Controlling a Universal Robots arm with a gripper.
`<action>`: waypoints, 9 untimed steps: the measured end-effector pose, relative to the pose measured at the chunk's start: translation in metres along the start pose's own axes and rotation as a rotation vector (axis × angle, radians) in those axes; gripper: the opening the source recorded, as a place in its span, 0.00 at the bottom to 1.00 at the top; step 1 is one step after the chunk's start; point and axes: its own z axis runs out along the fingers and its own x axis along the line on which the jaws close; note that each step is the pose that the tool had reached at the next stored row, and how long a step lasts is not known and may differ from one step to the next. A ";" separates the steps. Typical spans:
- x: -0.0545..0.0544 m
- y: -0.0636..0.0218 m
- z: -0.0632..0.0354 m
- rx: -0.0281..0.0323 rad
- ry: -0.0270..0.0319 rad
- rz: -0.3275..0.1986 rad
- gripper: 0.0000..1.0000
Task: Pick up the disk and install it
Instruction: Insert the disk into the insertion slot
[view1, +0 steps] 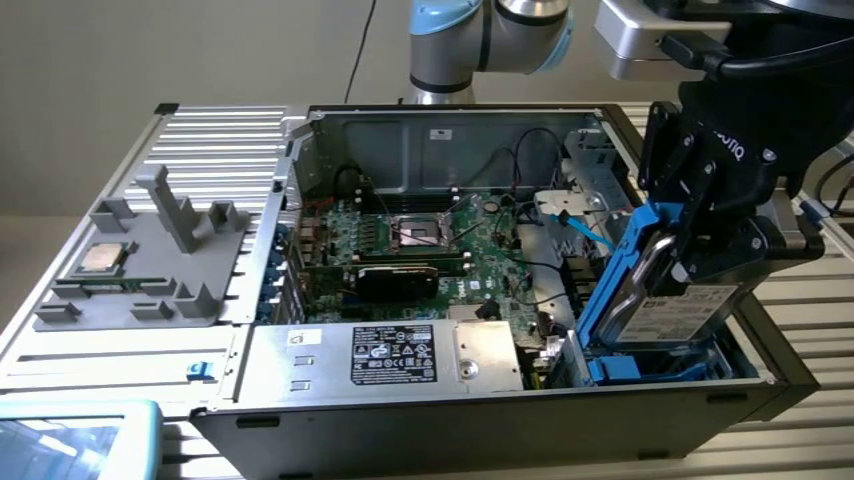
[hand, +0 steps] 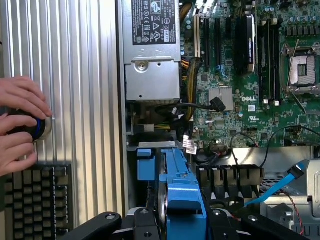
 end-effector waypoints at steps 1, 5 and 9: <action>0.000 0.0000 0.0000 0.0004 0.0000 -0.001 0.37; 0.000 0.0001 0.0000 0.0011 -0.0002 -0.015 0.37; 0.000 0.0001 0.0000 0.0013 -0.0003 -0.029 0.37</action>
